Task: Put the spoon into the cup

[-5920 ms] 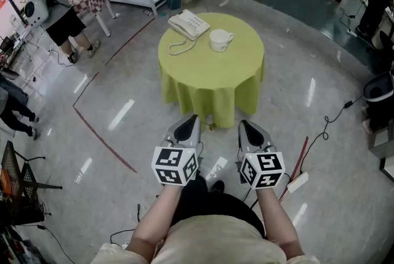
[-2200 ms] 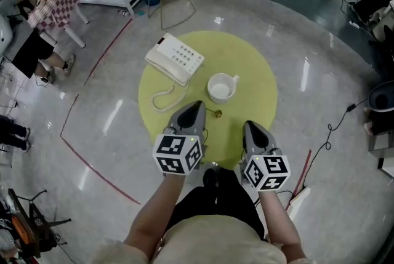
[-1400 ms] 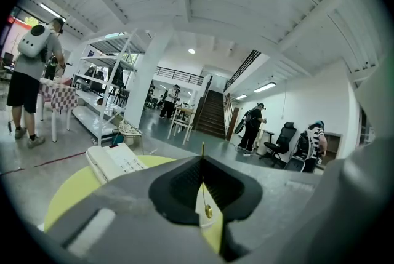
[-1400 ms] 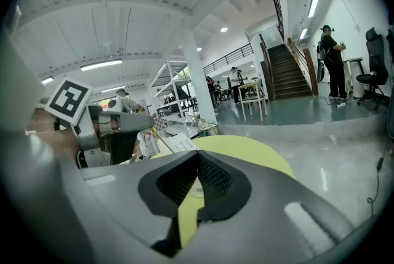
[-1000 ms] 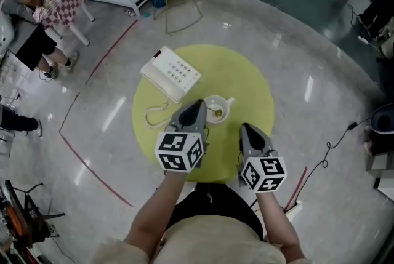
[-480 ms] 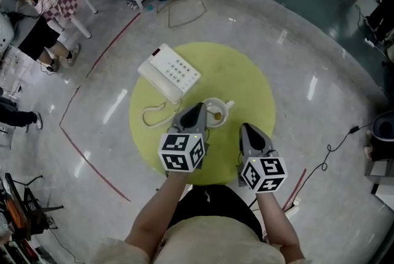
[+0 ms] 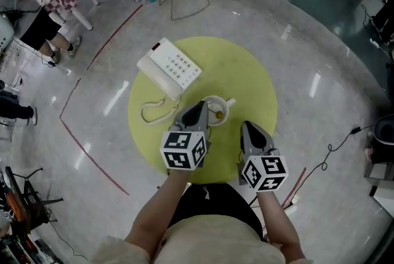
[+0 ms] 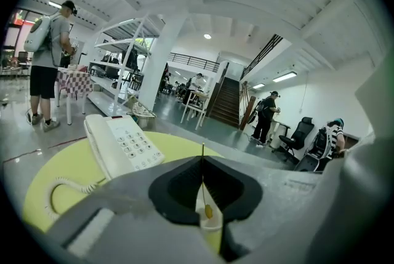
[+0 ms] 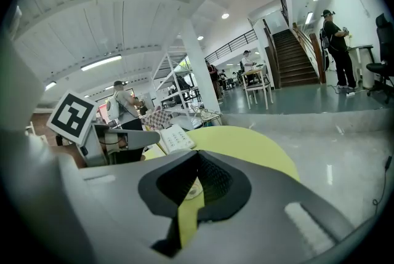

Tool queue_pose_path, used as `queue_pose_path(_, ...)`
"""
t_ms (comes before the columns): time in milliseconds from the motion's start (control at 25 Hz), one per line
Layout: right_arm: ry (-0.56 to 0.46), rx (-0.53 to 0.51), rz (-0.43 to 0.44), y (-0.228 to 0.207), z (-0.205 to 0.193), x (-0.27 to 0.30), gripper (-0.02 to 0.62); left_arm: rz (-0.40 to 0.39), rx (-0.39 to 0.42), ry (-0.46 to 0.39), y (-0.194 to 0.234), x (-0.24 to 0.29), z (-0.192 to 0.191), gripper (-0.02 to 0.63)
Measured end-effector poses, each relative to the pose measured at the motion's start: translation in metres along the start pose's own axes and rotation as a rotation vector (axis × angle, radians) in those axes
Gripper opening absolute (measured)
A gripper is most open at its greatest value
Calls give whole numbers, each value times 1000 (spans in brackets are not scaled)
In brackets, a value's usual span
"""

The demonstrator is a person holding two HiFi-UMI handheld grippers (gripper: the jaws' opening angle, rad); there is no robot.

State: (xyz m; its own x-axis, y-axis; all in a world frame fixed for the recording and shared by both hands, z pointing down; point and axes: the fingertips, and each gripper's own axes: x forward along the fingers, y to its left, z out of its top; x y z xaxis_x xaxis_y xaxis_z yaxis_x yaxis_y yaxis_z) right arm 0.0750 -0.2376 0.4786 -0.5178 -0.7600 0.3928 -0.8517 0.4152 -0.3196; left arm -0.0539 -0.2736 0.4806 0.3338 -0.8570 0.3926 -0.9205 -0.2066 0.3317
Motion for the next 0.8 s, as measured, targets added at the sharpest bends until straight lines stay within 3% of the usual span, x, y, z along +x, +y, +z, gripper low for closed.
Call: queue_pose_path(800,26,-7,7,-2,-5,8,2,30,-17,17,19,2,-15,11)
